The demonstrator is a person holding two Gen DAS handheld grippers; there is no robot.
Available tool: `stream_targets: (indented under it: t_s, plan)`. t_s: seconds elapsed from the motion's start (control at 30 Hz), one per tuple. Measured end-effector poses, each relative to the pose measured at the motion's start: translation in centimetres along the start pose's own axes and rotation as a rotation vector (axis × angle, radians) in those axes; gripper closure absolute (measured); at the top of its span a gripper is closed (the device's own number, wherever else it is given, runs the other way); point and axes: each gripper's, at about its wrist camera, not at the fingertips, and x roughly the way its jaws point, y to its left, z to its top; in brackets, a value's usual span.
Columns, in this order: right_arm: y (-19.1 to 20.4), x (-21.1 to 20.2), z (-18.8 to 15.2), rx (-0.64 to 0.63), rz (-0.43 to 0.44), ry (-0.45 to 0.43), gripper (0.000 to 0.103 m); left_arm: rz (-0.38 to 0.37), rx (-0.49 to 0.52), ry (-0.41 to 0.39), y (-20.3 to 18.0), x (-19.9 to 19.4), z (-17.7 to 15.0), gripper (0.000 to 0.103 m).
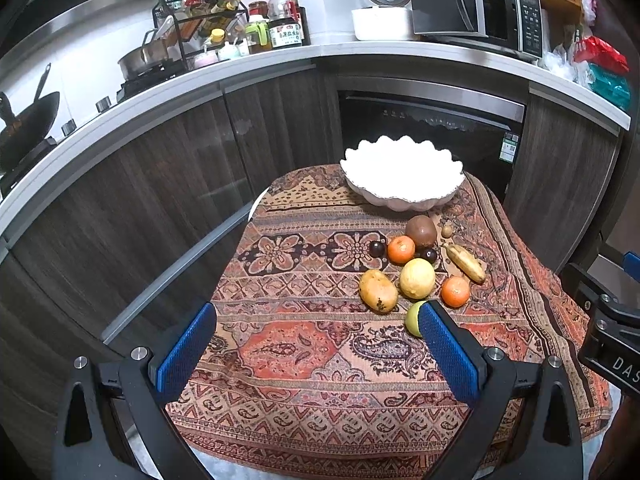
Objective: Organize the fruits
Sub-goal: 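Move the left tool to the green fruit and close its fingers on it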
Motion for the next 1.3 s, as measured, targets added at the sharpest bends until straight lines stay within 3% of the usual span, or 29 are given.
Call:
stream_targets:
  t_s: [0.43, 0.7, 0.9, 1.03, 1.3]
  plan:
    - [-0.8, 3.3, -0.8, 0.01, -0.03, 0.04, 0.0, -0.03, 0.048, 0.062, -1.8, 3.5, -0.4, 0.0]
    - [-2.2, 5.7, -1.4, 0.032, -0.057, 0.065, 0.0, -0.103, 0.073, 0.099, -4.1, 6.2, -0.4, 0.001]
    - [-3.5, 7.6, -1.9, 0.034, -0.092, 0.088, 0.0, -0.13, 0.105, 0.142, -6.3, 8.8, -0.6, 0.004]
    - [-4.2, 9.2, -2.3, 0.04, -0.096, 0.105, 0.0, -0.141, 0.124, 0.166, -7.4, 10.2, -0.9, 0.015]
    - [-5.1, 11.9, -2.9, 0.036, -0.092, 0.125, 0.0, -0.144, 0.154, 0.204, -9.4, 13.4, -1.7, 0.015]
